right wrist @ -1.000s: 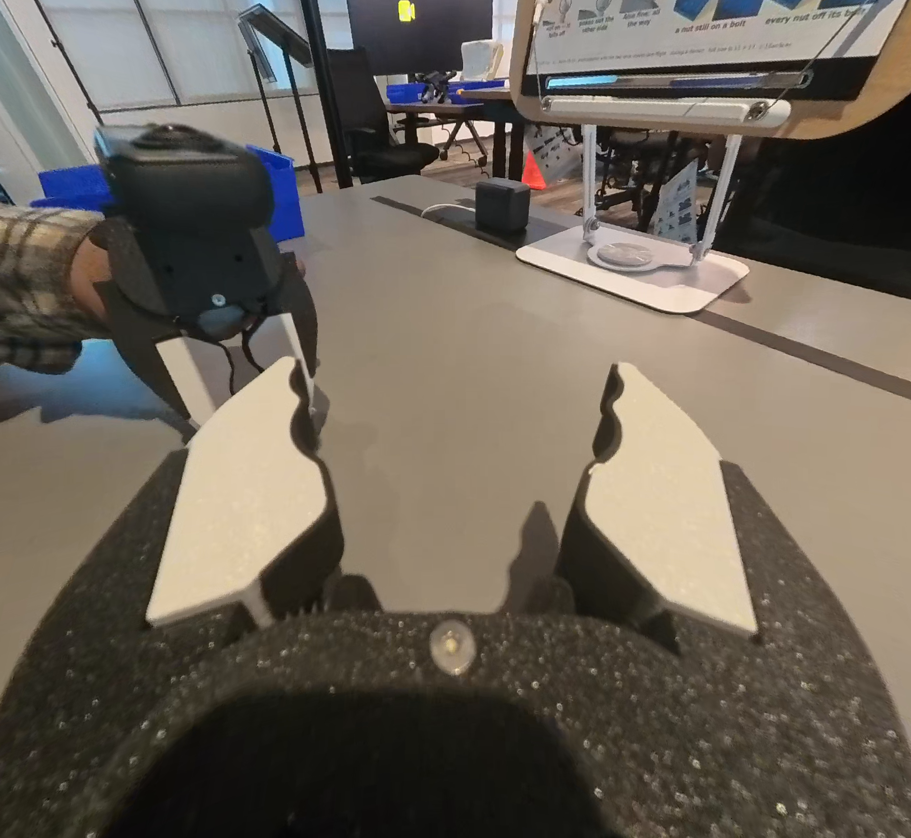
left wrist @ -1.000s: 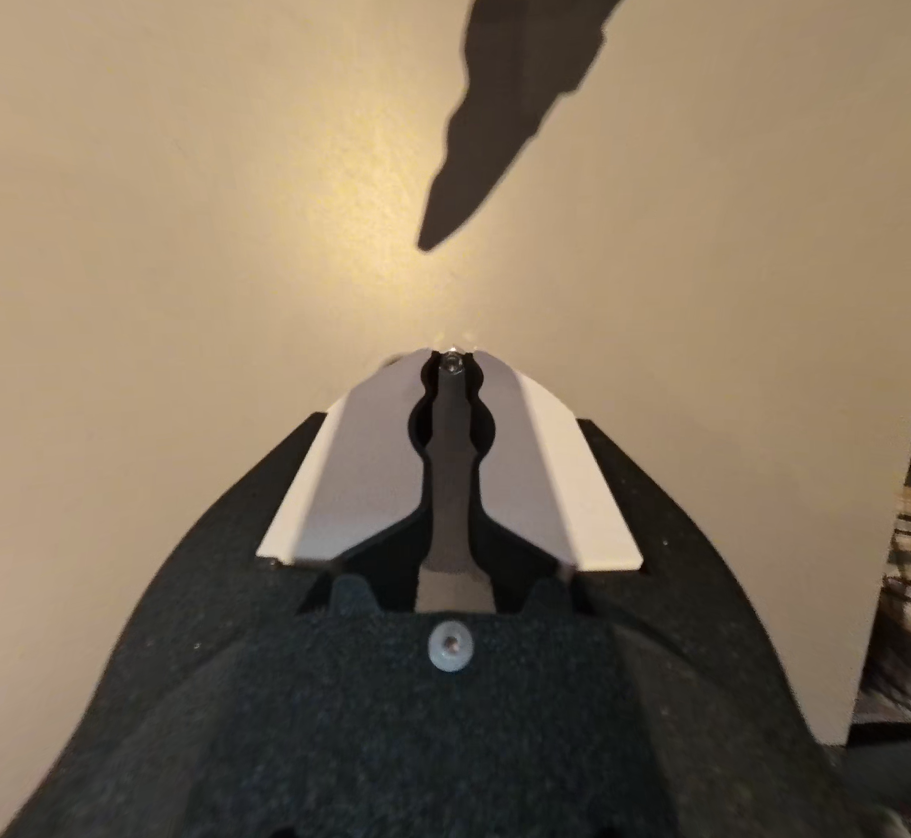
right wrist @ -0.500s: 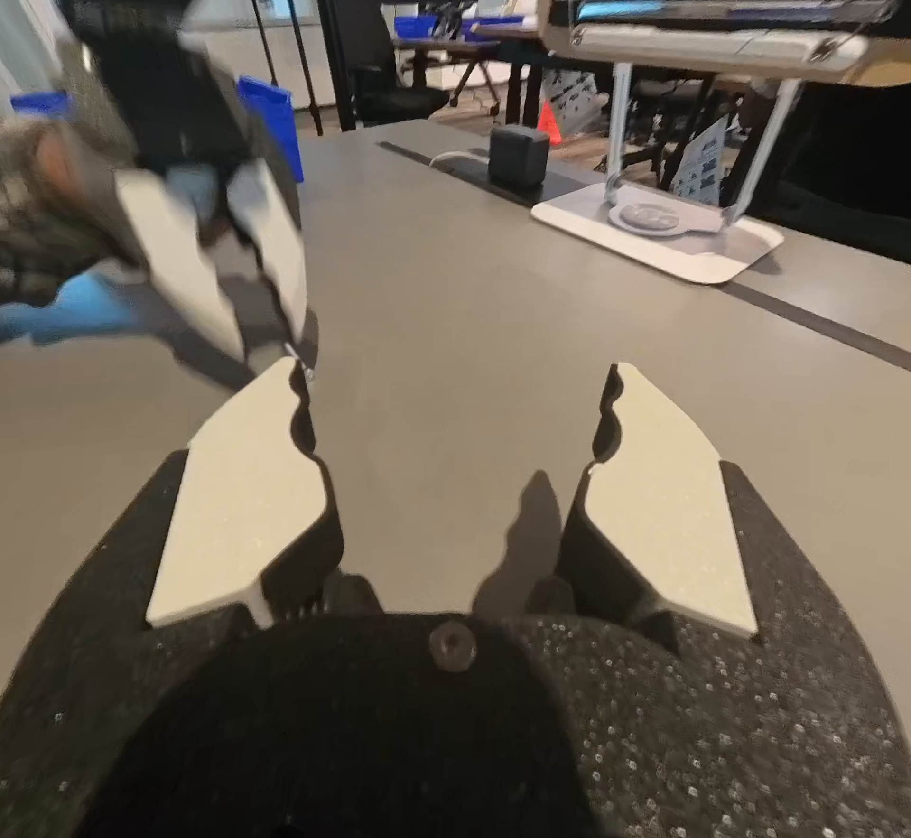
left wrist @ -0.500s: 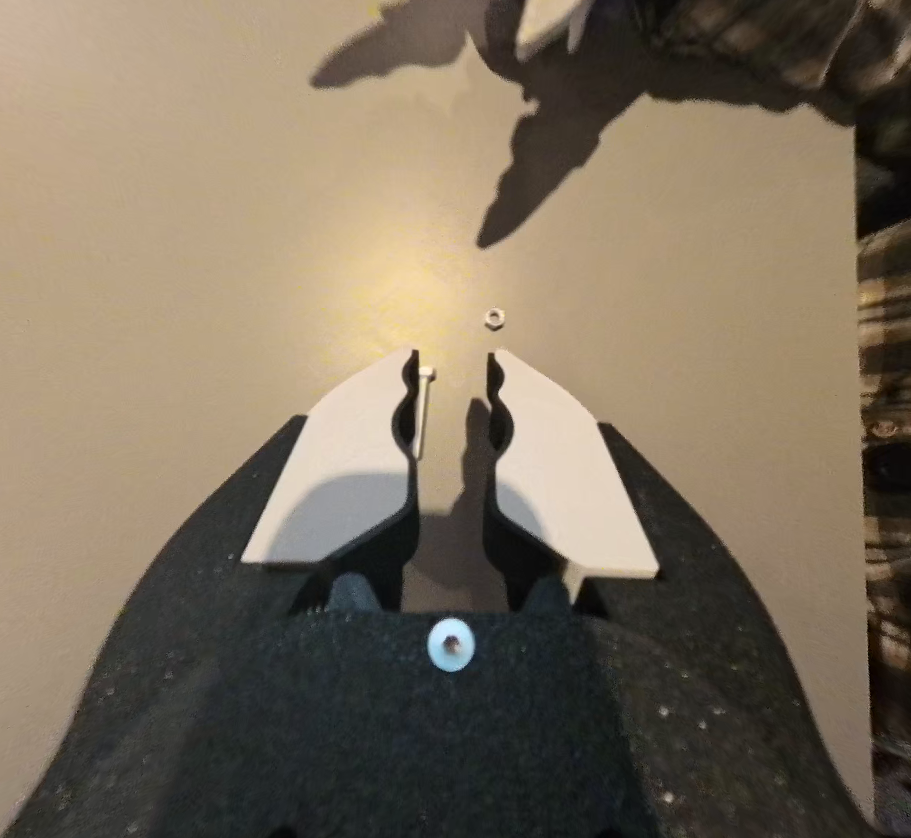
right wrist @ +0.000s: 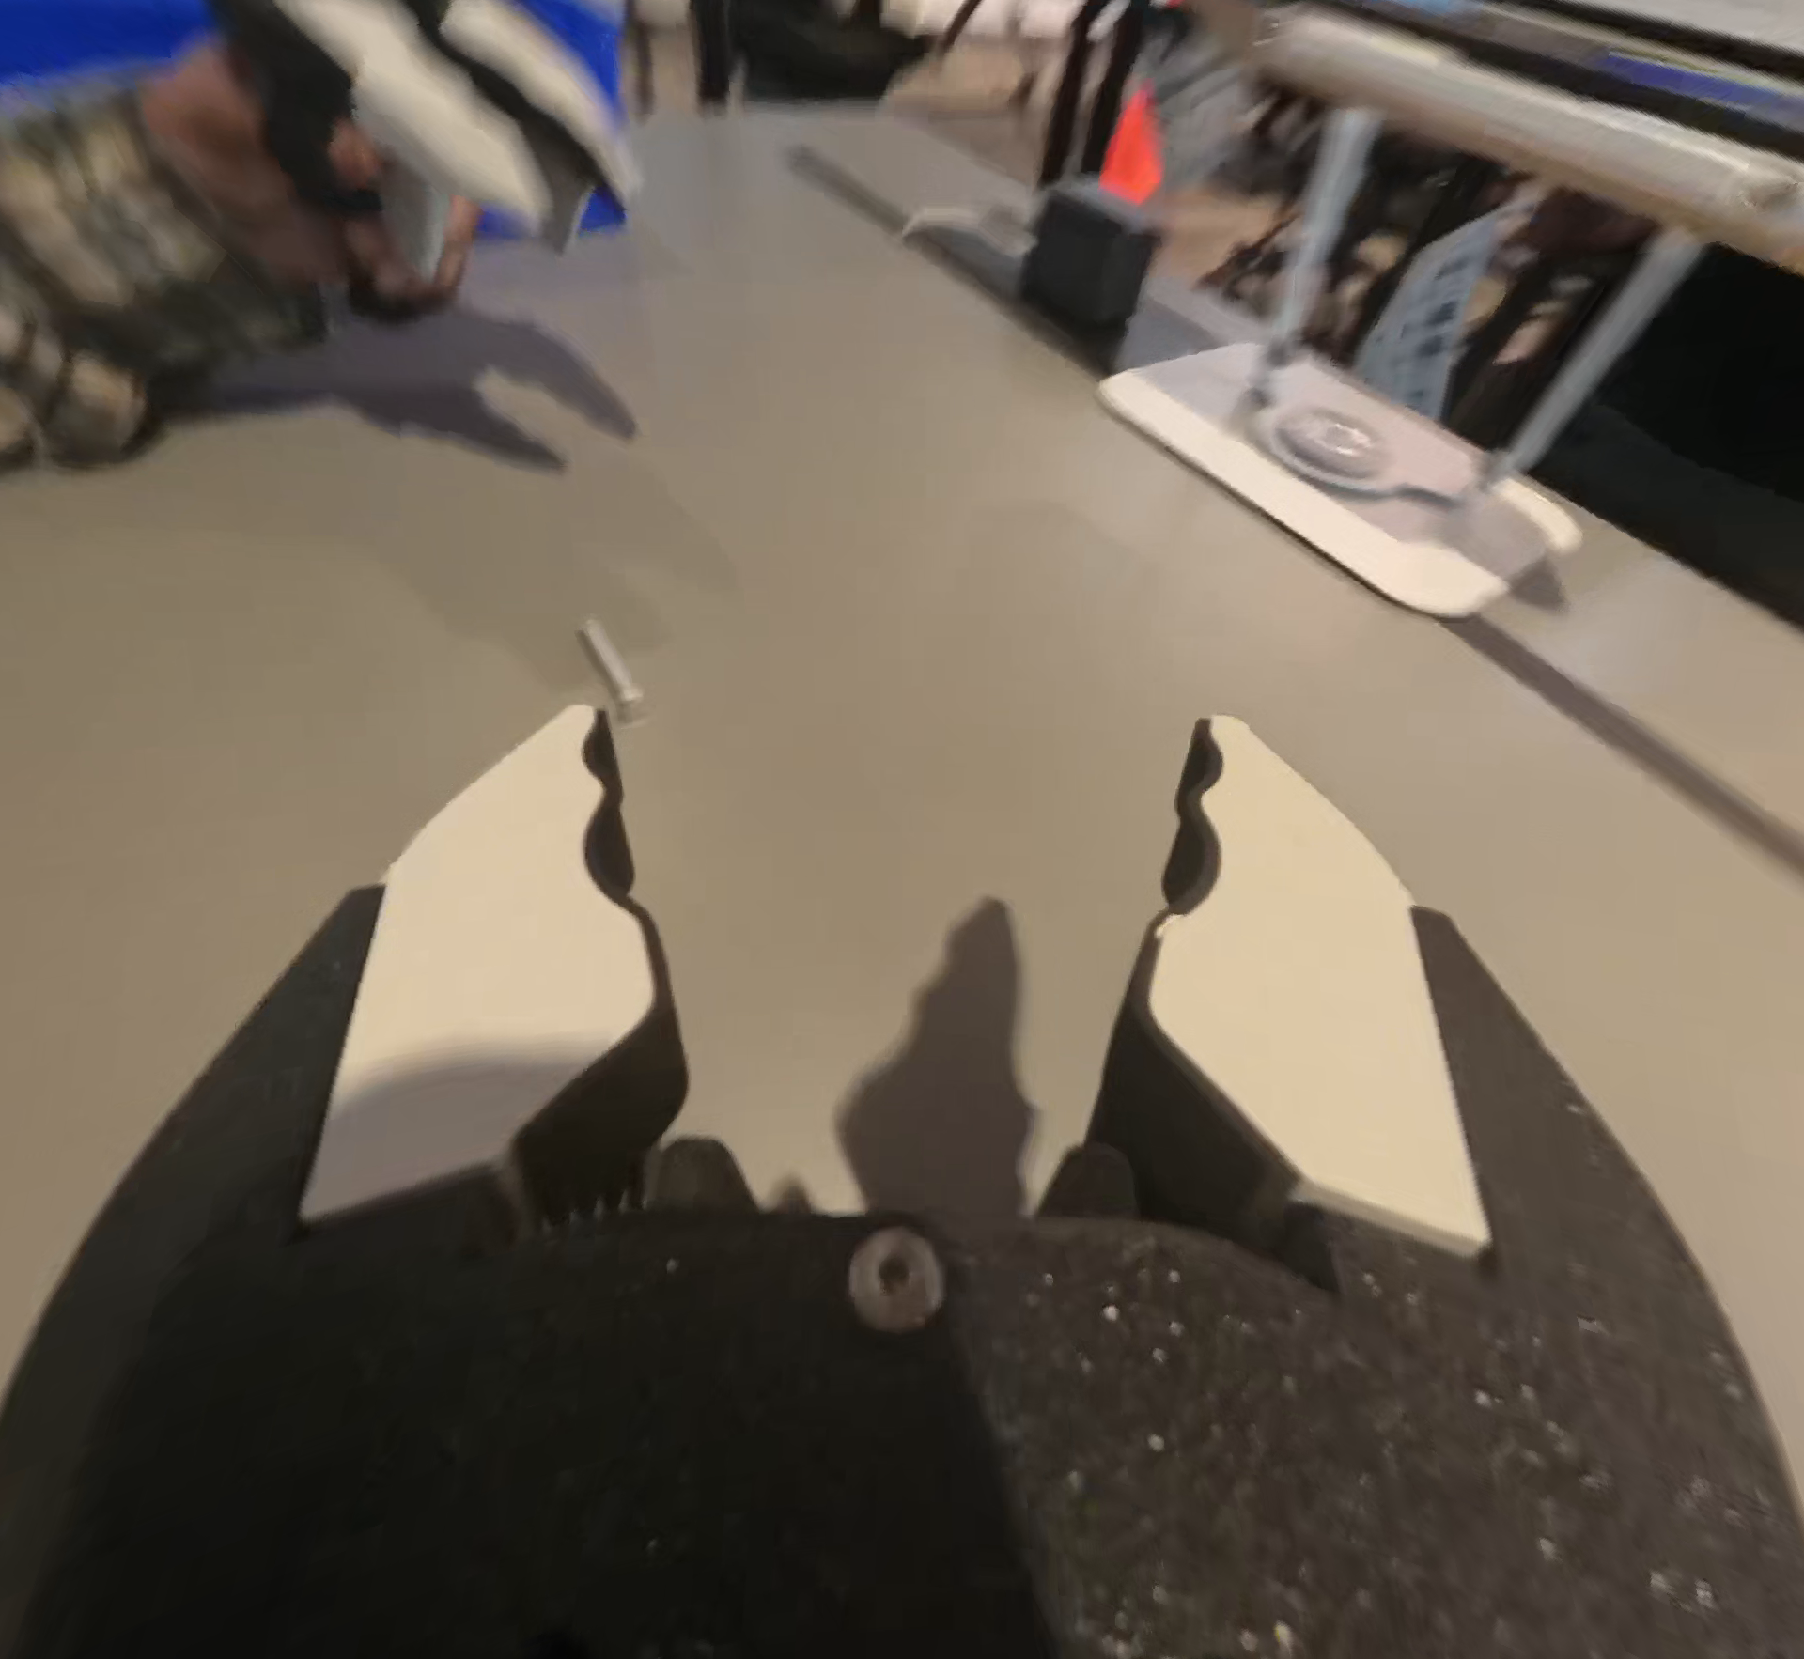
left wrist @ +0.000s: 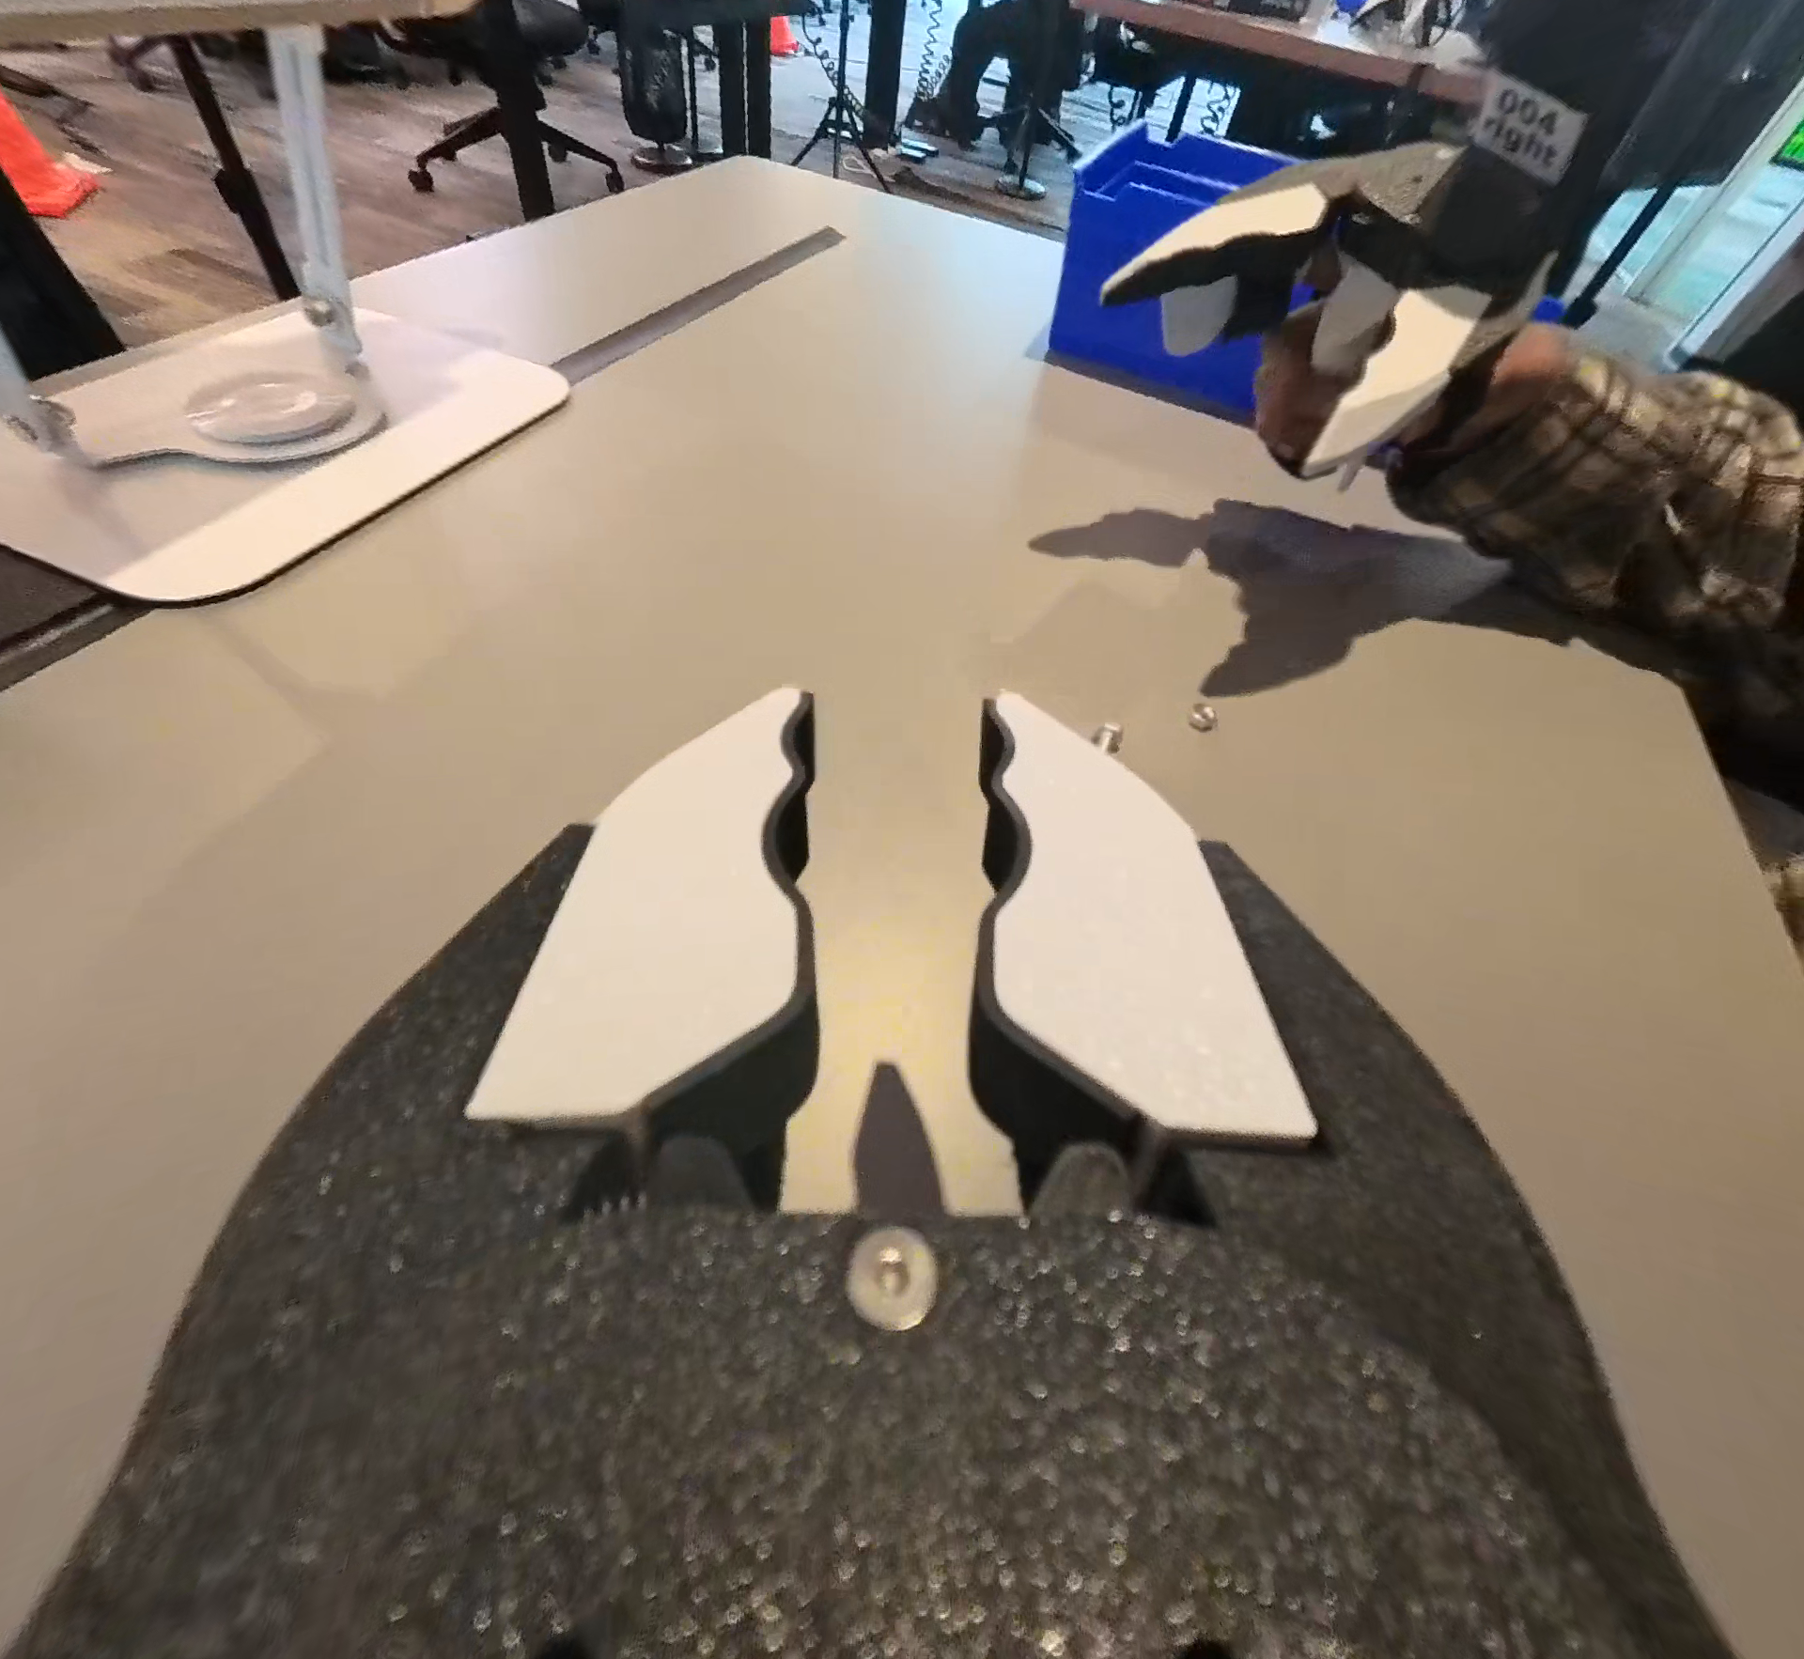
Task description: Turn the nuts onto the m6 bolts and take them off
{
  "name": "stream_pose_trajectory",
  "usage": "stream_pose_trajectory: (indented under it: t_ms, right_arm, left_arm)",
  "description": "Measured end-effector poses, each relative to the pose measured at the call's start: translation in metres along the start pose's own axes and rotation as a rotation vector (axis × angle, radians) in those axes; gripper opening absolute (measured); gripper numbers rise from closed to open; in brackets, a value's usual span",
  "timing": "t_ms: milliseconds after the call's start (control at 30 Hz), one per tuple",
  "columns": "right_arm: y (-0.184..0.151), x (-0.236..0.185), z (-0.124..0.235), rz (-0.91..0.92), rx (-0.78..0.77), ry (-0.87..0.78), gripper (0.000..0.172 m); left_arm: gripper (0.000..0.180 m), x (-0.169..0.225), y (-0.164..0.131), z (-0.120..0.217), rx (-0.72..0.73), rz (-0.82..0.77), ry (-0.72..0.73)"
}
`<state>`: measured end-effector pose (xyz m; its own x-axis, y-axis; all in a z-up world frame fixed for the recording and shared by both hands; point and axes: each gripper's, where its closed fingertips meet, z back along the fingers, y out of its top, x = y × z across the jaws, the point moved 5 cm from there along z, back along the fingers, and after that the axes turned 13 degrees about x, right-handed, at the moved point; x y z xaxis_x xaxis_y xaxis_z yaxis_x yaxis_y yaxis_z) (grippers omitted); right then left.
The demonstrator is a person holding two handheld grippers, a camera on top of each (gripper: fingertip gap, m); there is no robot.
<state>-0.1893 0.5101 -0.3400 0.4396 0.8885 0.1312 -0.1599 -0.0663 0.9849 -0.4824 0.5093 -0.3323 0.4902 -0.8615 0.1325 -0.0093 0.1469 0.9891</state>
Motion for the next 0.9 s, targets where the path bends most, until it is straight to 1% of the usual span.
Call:
stream_pose_trajectory:
  t_ms: [167,333,400,500,667,767,900]
  right_arm:
    - [0.022,-0.021,-0.026,0.145,-0.194,0.153,0.107]
    - [0.027,-0.044,-0.053,0.22,-0.36,0.311,0.101]
    - [0.024,-0.051,-0.061,0.236,-0.419,0.364,0.092]
    - [0.018,-0.057,-0.072,0.248,-0.482,0.408,0.089]
    - [0.002,-0.065,-0.081,0.243,-0.59,0.474,0.08]
    - [-0.009,-0.071,-0.085,0.218,-0.639,0.515,0.067]
    - [-0.022,-0.074,-0.09,0.229,-0.68,0.539,0.053]
  left_arm:
    - [0.033,-0.005,-0.001,0.005,0.01,0.019,0.018]
    - [0.032,-0.007,-0.002,0.008,0.017,0.01,0.041]
    - [0.032,-0.008,-0.003,0.008,0.006,0.007,0.045]
    - [0.033,-0.008,-0.004,0.007,-0.004,0.001,0.049]
    - [0.033,-0.007,-0.003,0.007,-0.004,-0.006,0.05]
    - [0.033,-0.007,-0.003,0.007,-0.008,-0.009,0.051]
    - [0.032,-0.007,-0.003,0.007,-0.012,-0.01,0.052]
